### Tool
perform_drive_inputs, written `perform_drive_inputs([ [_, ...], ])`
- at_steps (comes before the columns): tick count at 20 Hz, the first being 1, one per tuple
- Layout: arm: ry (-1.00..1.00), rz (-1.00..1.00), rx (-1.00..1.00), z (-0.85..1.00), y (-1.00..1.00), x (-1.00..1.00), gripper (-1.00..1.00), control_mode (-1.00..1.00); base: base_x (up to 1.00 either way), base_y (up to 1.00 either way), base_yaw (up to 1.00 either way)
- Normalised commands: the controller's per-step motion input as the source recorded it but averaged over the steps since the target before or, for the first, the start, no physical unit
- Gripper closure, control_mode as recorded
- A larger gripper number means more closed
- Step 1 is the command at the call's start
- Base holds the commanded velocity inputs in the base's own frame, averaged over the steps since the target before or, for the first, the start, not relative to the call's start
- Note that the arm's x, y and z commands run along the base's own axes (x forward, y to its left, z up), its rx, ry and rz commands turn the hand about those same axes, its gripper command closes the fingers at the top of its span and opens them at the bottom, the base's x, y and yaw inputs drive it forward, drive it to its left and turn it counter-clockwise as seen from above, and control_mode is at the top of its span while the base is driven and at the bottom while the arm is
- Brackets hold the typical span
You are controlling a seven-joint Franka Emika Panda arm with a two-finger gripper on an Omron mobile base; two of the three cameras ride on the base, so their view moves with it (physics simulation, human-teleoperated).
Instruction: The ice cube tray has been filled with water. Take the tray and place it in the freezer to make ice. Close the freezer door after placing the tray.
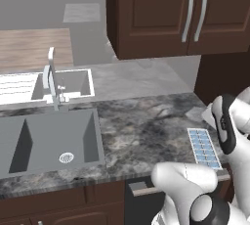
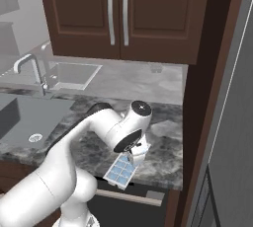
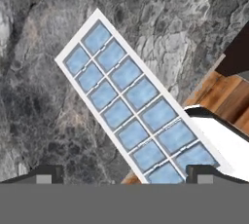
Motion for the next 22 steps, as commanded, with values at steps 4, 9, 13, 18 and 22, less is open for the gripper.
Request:
perform_drive_inputs([
  [4,-0.10,0.00,0.13,0.00,-0.37,-0.67,-1.00,-1.00,0.00,0.00,0.00],
  [9,-0.14,0.02,0.07,-0.03,-0.20,-0.44,-1.00,-1.00,0.00,0.00,0.00],
  [13,-0.16,0.05,0.00,-0.16,0.00,-0.25,-1.00,-1.00,0.00,0.00,0.00],
  [18,-0.17,0.01,0.00,-0.26,0.00,-0.19,-1.00,-1.00,0.00,0.00,0.00],
  [22,-0.12,0.00,0.00,-0.27,0.00,-0.13,-1.00,-1.00,0.00,0.00,0.00],
])
